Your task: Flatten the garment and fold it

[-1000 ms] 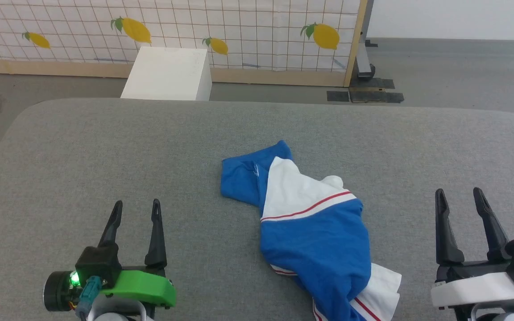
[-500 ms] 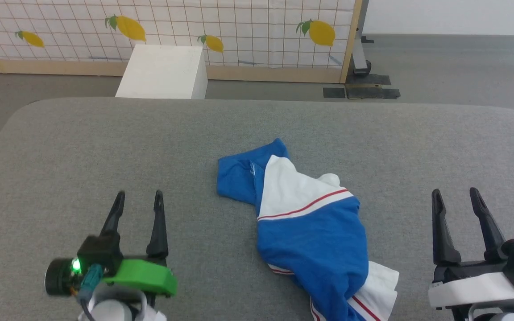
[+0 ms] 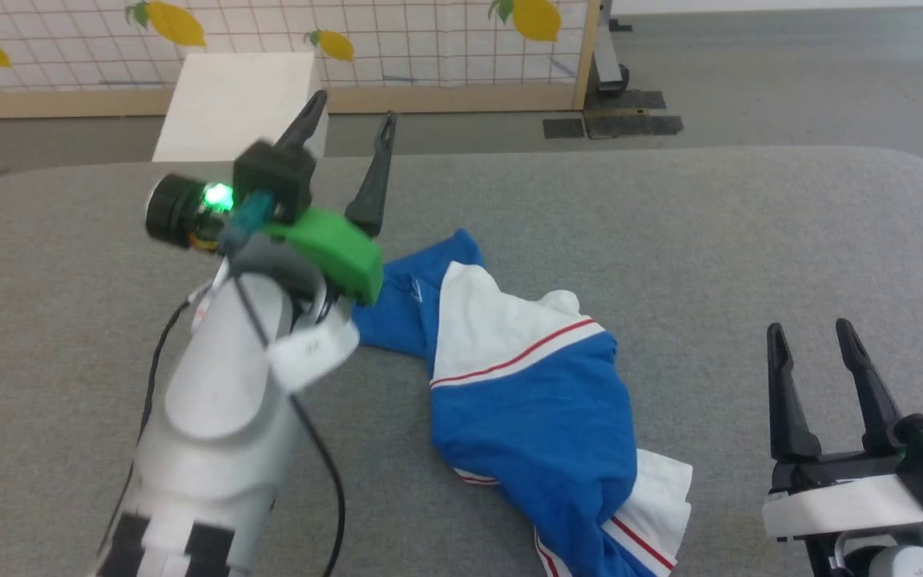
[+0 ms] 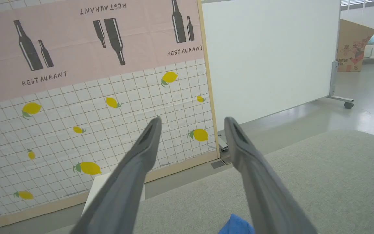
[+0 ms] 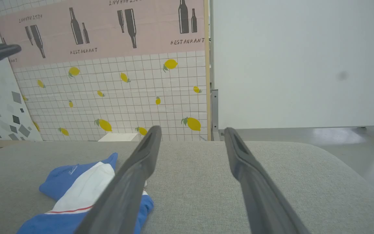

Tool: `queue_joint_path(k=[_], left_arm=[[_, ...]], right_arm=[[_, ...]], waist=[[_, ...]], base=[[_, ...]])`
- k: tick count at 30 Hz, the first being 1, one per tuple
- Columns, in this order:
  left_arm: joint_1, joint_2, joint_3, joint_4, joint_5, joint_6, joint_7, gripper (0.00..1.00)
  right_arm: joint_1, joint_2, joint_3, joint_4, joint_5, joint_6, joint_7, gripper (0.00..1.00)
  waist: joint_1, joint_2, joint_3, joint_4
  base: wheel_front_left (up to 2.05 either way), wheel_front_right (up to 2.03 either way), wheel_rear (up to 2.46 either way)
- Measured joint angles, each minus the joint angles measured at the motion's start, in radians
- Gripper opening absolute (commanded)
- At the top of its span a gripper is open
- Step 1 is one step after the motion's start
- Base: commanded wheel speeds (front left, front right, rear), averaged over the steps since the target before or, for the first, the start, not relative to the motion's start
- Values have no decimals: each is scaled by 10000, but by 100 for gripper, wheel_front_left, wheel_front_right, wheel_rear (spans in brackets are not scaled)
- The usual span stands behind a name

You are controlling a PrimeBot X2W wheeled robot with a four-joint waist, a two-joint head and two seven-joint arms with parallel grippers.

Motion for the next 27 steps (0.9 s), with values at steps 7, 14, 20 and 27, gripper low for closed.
queue_joint_path(k=[7, 14, 20, 27], left_arm=[[-2237, 583, -3045, 2140, -2656, -36, 3373, 100], [-3497, 1877, -6272, 2169, -5582, -44, 6799, 100], [-4549, 2836, -8159, 1718, -7371, -44, 8880, 100], [-5404, 3358, -10000, 1595, -7996, -44, 9530, 100]], right_arm=[[-266, 2, 50, -25, 36, 0, 0, 100], [-829, 2, 207, -82, 199, 0, 0, 100], [-1238, 2, 301, -98, 389, 0, 0, 100], [-1619, 2, 424, -104, 608, 0, 0, 100]], waist=[[1, 0, 553, -447], [1, 0, 1269, -944], [1, 0, 1993, -1366], [2, 0, 2857, -1818]], base=[[0, 0, 0], [0, 0, 0], [0, 0, 0], [0, 0, 0]])
